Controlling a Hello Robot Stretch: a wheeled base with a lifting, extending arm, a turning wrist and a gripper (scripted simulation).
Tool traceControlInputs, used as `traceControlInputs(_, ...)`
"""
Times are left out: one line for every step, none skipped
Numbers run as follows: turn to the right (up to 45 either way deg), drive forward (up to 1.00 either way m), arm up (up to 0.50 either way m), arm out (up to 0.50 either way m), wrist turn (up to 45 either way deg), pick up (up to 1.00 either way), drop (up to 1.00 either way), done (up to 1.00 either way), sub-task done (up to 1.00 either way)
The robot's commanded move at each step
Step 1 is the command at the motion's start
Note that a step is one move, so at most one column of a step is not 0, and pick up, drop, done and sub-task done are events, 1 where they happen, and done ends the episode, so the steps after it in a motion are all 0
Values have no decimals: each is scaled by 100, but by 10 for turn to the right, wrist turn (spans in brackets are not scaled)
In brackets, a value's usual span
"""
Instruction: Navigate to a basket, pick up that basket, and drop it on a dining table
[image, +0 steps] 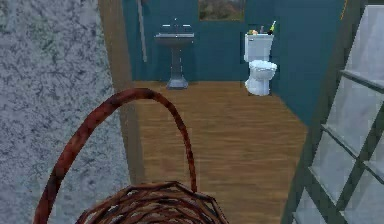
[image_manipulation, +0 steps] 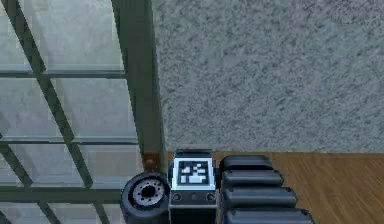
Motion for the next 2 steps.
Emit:
traceControlInputs(0,100,0,0,0,0,0,0,0)
traceControlInputs(-90,0,0,0,0,0,0,0,0)
